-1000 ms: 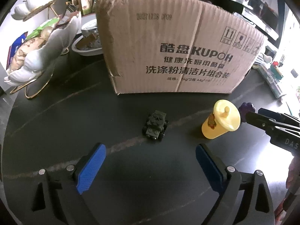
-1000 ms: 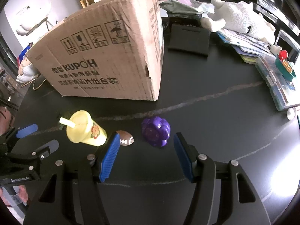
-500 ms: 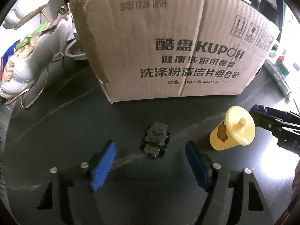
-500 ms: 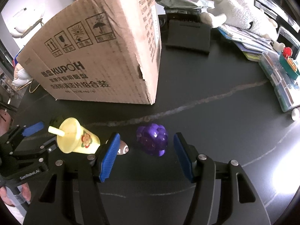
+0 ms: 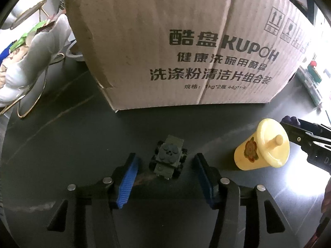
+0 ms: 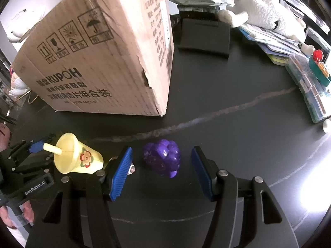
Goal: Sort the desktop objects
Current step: 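Close the left tool on the green toy tank while the right tool grips the purple grape toy, then lift the green toy tank and purple grape toy off the table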
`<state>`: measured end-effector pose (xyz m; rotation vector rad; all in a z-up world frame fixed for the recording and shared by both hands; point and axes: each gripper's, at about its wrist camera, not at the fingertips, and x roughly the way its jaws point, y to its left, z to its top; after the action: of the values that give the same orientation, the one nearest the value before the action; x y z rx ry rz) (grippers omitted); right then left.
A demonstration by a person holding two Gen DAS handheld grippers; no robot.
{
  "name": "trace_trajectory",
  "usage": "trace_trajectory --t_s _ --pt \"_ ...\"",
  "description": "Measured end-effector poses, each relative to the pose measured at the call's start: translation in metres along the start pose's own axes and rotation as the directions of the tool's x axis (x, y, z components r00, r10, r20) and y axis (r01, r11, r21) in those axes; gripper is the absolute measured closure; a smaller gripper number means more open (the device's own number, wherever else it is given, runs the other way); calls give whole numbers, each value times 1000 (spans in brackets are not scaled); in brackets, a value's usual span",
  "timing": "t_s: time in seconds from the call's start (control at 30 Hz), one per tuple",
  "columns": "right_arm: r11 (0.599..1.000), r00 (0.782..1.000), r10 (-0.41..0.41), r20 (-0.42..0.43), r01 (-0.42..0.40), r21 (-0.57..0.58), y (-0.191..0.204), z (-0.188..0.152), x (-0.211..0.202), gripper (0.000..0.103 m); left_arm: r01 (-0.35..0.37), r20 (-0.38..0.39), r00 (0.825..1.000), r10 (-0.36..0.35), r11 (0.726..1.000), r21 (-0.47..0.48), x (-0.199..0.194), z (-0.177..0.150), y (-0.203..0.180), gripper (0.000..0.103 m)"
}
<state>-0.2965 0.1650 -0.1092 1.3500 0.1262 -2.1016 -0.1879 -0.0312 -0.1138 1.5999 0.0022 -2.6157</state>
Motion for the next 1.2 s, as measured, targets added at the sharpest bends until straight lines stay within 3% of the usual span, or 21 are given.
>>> trace_trajectory --t_s 0.1,0.13,0.27,0.67,1.2 --pt "1000 1000 -9 -4 9 3 -1 0 2 49 6 1 1000 -6 1000 15 -1 -1 -8 64" --pt "1000 1000 -14 -4 14 3 -1 0 3 57 6 1 1000 -6 1000 14 -2 -1 -10 69" --pt "999 999 -34 -3 34 -2 1 0 6 68 1 -1 1000 -1 1000 14 0 -1 -9 74" --pt "999 998 -40 45 42 -28 11 -3 -9 68 17 -1 1000 -17 1000 -21 -2 4 2 74" --pt "999 996 -36 80 39 -29 17 -5 -41 68 23 47 999 -22 1000 -18 -67 -2 0 74"
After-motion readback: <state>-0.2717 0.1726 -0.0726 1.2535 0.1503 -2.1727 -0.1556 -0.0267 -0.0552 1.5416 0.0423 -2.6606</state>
